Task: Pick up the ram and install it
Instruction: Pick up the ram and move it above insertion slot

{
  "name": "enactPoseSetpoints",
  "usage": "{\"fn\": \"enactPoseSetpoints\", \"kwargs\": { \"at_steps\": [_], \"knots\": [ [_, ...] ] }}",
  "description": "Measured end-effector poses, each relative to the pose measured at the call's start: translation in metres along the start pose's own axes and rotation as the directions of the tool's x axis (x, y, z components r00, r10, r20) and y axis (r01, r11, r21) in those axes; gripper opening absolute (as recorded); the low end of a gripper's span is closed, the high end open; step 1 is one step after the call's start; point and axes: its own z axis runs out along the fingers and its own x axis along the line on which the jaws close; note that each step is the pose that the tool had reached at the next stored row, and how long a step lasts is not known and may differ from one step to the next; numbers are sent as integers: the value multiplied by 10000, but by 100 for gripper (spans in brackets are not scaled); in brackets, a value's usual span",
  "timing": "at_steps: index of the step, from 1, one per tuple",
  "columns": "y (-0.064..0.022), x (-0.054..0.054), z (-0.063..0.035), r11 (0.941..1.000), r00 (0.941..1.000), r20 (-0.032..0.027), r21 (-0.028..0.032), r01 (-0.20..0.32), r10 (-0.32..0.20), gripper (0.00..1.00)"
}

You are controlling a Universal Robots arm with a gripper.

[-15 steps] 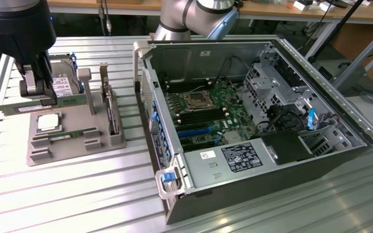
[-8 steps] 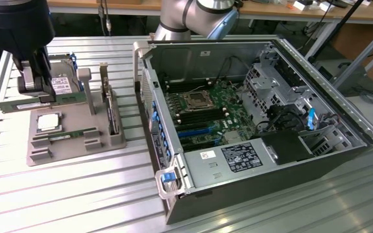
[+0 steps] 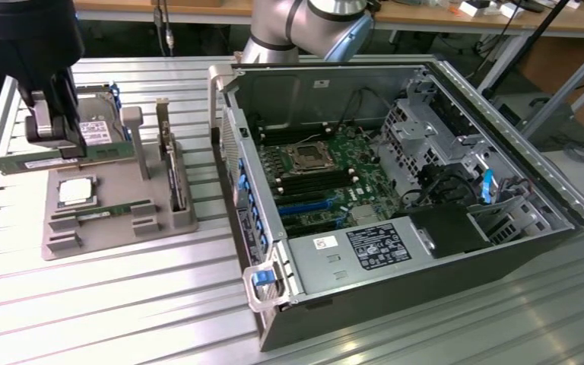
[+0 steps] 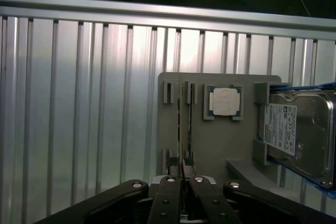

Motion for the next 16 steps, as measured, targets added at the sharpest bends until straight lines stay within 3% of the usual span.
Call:
{"fn": "enactPoseSetpoints", "kwargs": {
  "at_steps": [16],
  "knots": [
    [6, -7, -146, 10000, 10000, 33, 2, 1, -1, 12]
  ]
}}
